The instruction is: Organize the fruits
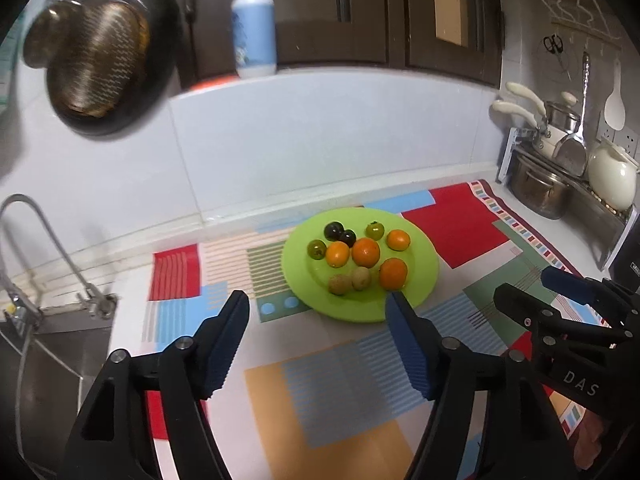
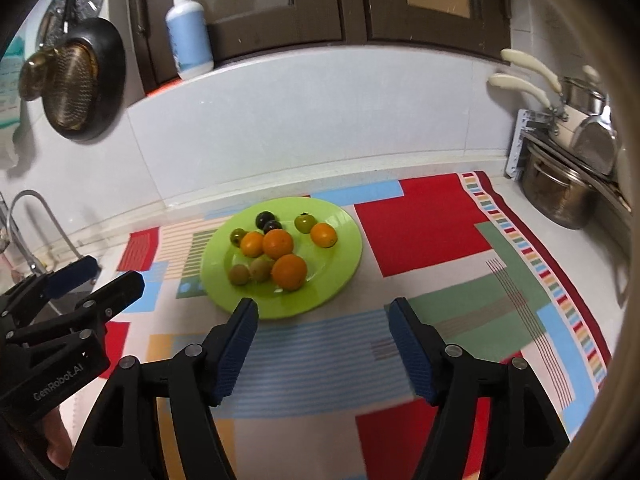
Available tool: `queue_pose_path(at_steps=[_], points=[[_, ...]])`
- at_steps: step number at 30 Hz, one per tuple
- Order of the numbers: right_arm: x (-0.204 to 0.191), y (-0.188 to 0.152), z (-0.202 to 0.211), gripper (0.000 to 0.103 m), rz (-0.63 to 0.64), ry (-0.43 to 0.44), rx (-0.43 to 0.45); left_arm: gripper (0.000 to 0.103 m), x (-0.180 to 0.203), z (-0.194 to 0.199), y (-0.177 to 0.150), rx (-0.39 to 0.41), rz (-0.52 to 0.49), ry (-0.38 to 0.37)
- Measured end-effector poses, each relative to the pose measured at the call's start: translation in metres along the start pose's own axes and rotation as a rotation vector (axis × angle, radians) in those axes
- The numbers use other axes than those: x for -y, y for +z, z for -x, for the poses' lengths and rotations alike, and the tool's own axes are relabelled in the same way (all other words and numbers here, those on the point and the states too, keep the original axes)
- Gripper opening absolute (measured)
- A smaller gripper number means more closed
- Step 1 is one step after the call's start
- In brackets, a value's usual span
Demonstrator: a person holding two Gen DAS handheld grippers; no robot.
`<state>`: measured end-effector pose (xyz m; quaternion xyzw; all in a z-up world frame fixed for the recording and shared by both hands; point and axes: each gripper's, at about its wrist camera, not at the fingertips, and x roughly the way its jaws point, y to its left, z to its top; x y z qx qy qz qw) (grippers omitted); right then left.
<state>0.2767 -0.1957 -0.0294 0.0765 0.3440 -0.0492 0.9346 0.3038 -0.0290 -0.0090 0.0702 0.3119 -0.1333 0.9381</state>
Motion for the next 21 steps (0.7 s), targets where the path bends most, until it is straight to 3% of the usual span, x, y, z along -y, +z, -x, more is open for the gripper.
queue_pose_path(at_steps=[9,21], points=[[-0.004,-0.013,0.049,0.068,0.053,-0.002,0.066,0.085,0.004,0.055,-0.016,0.077,0.056,0.06],[0.013,-0.038,0.112,0.068,0.125,0.028,0.117,0.095,0.029,0.117,-0.049,0.098,0.117,0.085]])
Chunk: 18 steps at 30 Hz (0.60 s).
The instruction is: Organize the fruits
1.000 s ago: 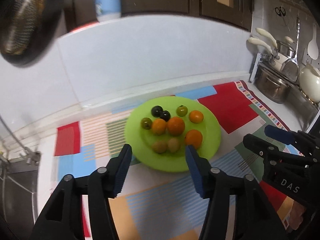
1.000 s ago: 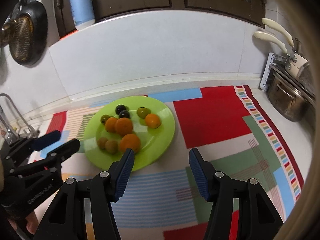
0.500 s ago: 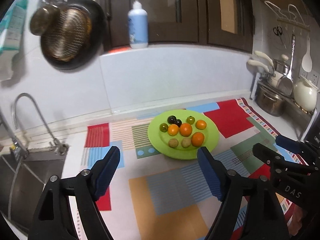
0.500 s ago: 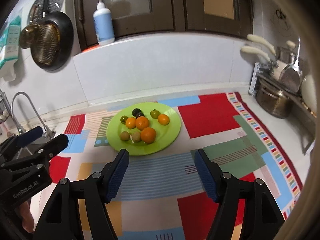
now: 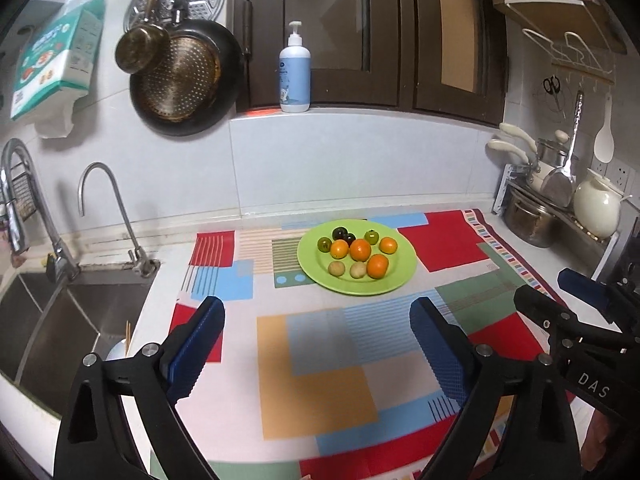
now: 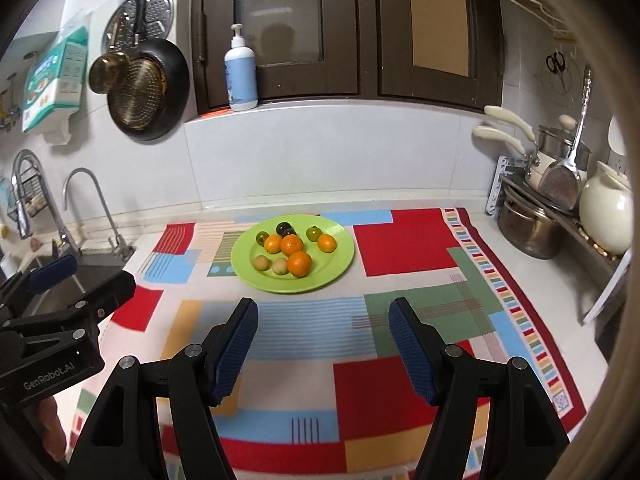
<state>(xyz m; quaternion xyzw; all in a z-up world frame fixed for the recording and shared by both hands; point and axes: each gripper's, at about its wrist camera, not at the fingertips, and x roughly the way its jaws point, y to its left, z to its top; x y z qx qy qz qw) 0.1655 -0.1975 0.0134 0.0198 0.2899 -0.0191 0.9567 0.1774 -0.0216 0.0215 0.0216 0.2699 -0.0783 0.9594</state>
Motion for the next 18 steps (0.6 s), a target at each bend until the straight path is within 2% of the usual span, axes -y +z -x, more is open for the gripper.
queue_pose_path(at_steps=[8,18], points=[[0.004,-0.016,0.037,0.072,0.013,0.015,0.037,0.103,0.004,0.039,-0.014,0.039,0.001,0.029],[-0.001,-0.026,0.068,0.072,0.021,0.04,0.067,0.103,0.004,0.072,-0.024,0.073,0.007,0.073]])
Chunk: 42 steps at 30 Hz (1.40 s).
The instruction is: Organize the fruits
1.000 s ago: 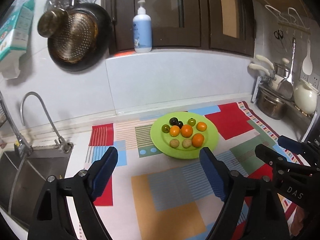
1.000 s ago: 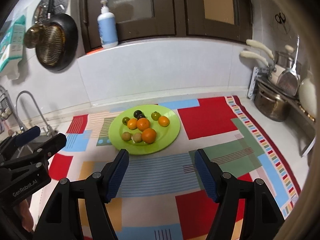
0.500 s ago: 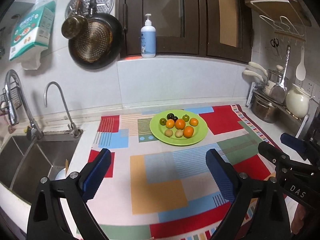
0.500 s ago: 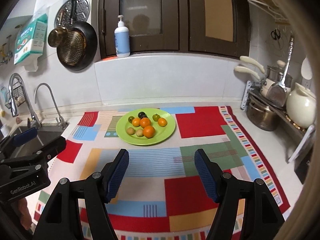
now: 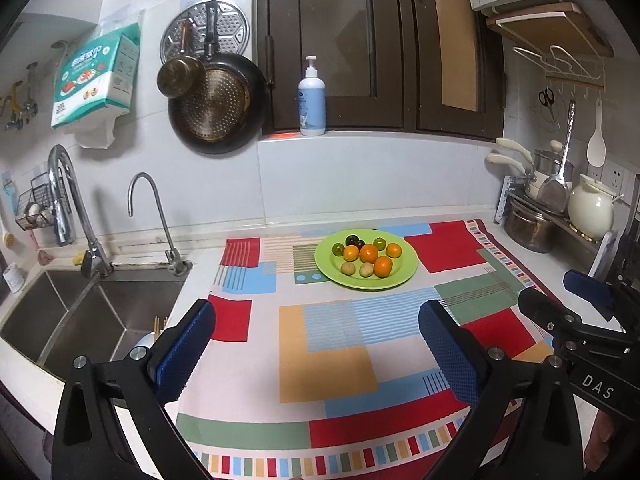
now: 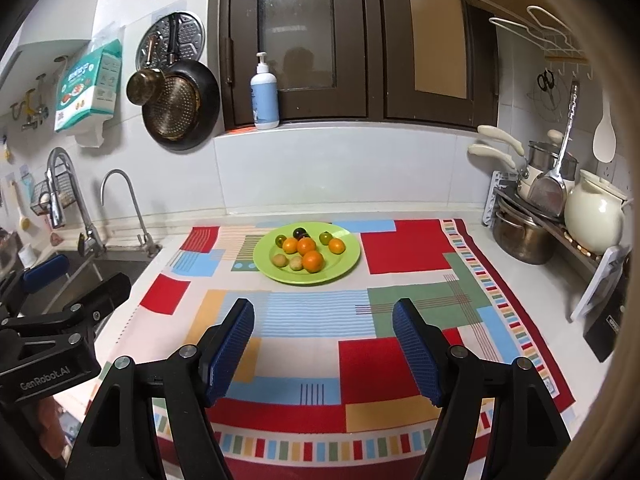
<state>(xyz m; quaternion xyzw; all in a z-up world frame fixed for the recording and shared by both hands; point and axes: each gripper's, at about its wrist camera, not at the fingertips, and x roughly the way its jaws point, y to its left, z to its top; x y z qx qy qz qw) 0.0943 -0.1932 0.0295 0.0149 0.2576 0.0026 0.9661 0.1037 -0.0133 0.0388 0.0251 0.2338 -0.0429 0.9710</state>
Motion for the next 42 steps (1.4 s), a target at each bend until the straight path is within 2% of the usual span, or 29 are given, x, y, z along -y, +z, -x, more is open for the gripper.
queue_pose_path(at_steps=[17,42], points=[[-0.006,-0.007,0.019,0.072,0.003,0.011,0.017,0.103,0.002,0.023,-0.009,0.019,0.001,0.013],[-0.008,-0.011,0.024,0.072,0.0,0.011,0.012,0.103,0.005,0.024,-0.011,0.015,-0.001,0.026]])
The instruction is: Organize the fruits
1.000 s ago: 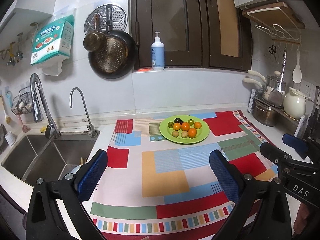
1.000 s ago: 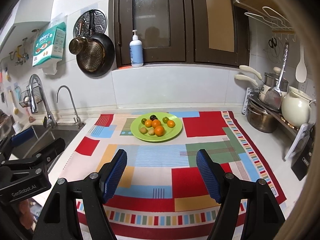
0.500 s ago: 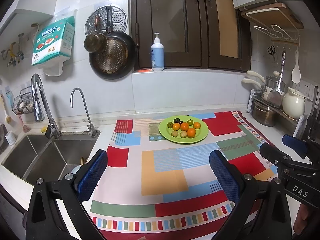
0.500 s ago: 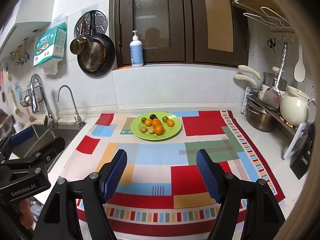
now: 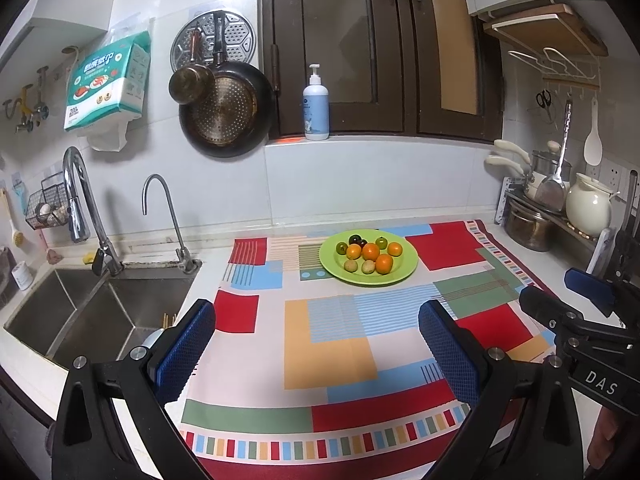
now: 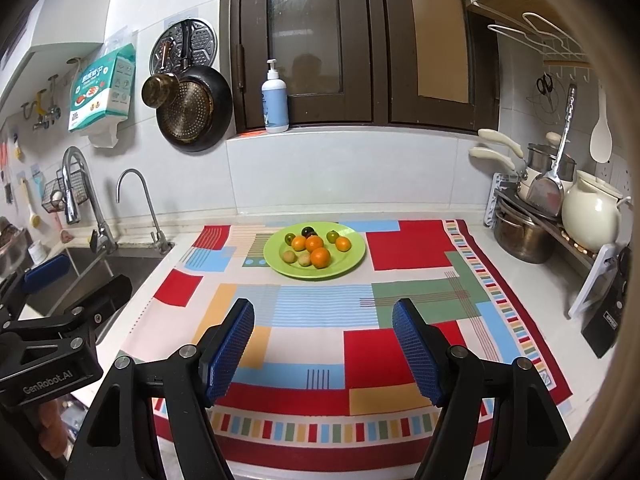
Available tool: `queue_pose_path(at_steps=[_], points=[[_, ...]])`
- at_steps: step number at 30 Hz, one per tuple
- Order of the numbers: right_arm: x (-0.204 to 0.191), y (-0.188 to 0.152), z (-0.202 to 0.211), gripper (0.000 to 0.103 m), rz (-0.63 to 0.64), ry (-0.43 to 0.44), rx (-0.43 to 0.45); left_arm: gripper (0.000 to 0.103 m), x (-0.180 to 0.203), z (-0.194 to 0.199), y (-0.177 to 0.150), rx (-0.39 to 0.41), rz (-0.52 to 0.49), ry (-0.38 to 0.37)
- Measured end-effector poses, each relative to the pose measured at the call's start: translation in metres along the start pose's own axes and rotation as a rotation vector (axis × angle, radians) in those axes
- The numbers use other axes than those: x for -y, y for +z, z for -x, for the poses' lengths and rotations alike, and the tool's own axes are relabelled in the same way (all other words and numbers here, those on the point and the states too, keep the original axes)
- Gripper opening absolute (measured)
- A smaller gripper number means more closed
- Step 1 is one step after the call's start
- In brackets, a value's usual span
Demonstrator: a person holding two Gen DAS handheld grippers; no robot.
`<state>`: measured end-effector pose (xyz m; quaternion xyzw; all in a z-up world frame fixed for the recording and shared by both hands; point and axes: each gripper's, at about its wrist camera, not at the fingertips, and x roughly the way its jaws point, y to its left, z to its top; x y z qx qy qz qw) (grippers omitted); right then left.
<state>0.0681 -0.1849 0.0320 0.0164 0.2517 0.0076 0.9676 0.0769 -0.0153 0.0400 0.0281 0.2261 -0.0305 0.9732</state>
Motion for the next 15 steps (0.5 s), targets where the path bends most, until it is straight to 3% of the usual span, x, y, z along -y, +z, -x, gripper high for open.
queue_pose_path(at_steps=[15], points=[[0.0019,0.0022,-0.0031,0.072,-0.004,0.008,-0.009,0.103,0.0001,-0.0027,0.0001,0.001,0.002,0.025]])
